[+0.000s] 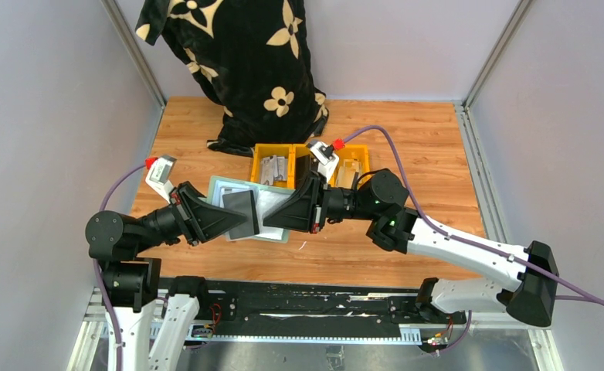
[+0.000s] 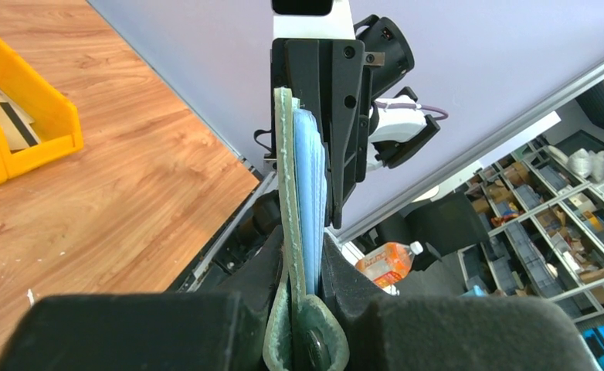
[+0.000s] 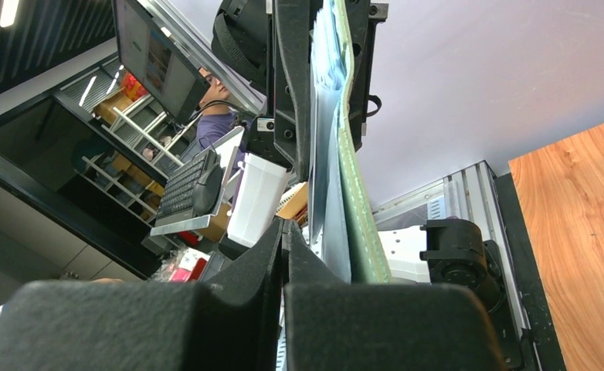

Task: Take the credit cards out of the card holder
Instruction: Remove the credit card from the card holder.

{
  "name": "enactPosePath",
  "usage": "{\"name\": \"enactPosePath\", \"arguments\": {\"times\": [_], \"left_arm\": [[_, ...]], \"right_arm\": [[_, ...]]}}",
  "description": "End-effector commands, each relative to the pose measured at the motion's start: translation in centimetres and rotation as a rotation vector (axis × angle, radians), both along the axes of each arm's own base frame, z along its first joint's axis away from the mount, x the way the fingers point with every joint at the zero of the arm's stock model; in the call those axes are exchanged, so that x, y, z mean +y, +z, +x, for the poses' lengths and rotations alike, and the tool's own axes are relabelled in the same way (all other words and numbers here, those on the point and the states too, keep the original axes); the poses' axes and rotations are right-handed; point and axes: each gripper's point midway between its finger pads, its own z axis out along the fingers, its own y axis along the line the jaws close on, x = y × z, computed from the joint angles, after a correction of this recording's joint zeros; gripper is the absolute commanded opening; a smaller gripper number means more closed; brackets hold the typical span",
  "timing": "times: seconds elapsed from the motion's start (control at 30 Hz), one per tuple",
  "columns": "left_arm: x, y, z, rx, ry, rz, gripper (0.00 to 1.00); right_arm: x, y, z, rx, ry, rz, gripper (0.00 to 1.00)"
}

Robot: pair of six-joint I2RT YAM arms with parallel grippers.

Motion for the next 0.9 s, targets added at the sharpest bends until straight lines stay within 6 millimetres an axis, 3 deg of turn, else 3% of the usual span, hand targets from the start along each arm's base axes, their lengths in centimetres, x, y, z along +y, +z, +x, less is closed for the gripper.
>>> {"name": "enactPosePath", "arguments": {"times": [0.0,0.1,0.3,0.37,0.5,0.63,0.87], "left_arm": [[0.0,0.6,-0.4,-0.037,0.003,0.007,0.14],[0.1,0.5,-0.3,-0.035,0.011,0.009,0.16],[0.1,0.5,-0.4,-0.044,0.009,0.014,0.16],[0.1,0.4,-0.4,-0.044,0.009,0.017,0.16],[0.1,0.5,-0.5,-0.051,0.008,0.019,0.17],[0.1,0.6,-0.4,-0.054,0.012,0.019,0.21],[0.1,0.7,-0.5,-0.052,0.005,0.022,0.27]], "right_arm": [[-0.1,1.0,-0.5,-0.029,0.022,0.028,0.10],[0.6,1.4,-0.6,-0.040,0.031,0.024,0.30],[1.7,1.0,0.0,-0.041,0.019,-0.029,0.38],[1.9,1.0,0.1,-0.041,0.020,-0.031,0.35],[1.8,0.9,0.1,-0.038,0.019,-0.031,0.14],[1.6,0.9,0.1,-0.035,0.013,-0.026,0.01],[0.8,0.3,0.1,-0.036,-0.016,-0.023,0.00]]}}
